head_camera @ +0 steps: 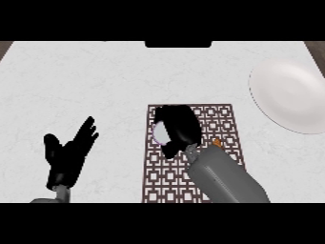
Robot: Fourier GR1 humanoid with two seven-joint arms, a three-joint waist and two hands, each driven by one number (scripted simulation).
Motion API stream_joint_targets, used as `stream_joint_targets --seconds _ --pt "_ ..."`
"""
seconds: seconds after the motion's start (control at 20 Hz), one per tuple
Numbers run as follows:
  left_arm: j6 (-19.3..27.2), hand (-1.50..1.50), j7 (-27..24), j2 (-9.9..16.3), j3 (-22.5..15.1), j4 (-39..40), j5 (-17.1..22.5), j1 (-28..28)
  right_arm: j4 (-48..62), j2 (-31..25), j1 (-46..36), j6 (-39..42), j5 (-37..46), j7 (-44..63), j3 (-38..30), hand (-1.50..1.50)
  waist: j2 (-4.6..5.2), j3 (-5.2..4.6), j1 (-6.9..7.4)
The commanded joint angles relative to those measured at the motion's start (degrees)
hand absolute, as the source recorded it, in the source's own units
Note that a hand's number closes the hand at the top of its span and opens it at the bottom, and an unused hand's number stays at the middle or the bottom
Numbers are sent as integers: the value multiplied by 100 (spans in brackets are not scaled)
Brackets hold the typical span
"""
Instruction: Pick the can from the placemat and place it in the plate
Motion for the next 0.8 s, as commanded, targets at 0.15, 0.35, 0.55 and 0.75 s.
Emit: stream_joint_targets --seconds 0.15,0.35,0.55,0.75 --pt "38 0 236 -23 -5 -134 4 161 -1271 44 1106 -831 790 1302 136 150 -18 -12 -101" --pt "-39 0 246 66 41 -22 -12 13 -1514 42 1426 -2115 1553 1385 116 150 -1 -9 -106" --pt "153 0 292 -26 -21 -173 -157 16 -2464 -153 2166 -2452 2138 1856 200 150 -10 -10 -137" --pt "-165 0 76 125 268 140 133 -11 -3147 -153 1922 -2348 1984 2189 -600 150 9 -13 -111"
